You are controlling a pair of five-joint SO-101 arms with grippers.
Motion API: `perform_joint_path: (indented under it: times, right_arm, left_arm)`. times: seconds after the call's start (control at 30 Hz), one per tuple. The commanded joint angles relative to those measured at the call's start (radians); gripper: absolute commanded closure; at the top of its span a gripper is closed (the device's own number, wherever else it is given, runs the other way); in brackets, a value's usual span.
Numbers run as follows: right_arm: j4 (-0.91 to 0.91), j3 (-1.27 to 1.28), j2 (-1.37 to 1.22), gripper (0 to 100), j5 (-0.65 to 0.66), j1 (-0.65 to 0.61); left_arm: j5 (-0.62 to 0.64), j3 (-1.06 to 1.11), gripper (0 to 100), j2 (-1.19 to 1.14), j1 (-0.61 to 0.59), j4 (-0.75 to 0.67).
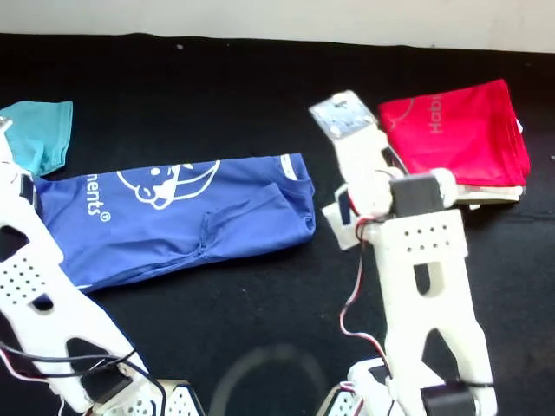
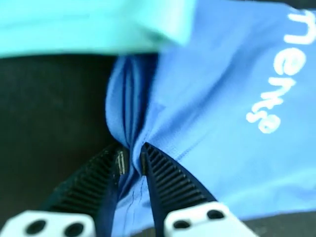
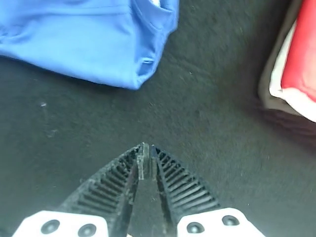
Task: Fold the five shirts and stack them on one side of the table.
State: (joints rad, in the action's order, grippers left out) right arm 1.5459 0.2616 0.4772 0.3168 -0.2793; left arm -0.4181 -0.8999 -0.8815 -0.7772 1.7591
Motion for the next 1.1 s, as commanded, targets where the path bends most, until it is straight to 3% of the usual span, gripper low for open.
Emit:
perform_joint_path:
  times: [0.0, 0.17, 0.37, 0.6, 0.77, 1.07]
  right_arm:
    - [-0.124, 0.22, 0.14, 97.5, -0.002, 0.039]
    - [-0.303, 0.599, 0.312, 97.5, 0.002, 0.081]
    - [-0.522, 0.96, 0.392, 97.5, 0.002, 0.196]
    - [-0.622, 1.156, 0.453, 96.0, 0.002, 0.321]
    - [-0.691, 1.244, 0.513, 83.5, 0.002, 0.375]
    - [-0.733, 1.365, 0.688, 83.4, -0.005, 0.38]
  left_arm:
    - [-0.002, 0.186, 99, 0.288, 0.11, 0.009]
    - [0.002, 0.383, 99, 0.559, 0.305, 0.009]
    - [0.081, 0.414, 99, 0.676, 0.544, 0.009]
    - [0.184, 0.412, 99, 0.699, 0.779, 0.009]
    - [0.233, 0.412, 99, 0.694, 0.92, -0.003]
    - [0.23, 0.417, 99, 0.677, 1.098, -0.232]
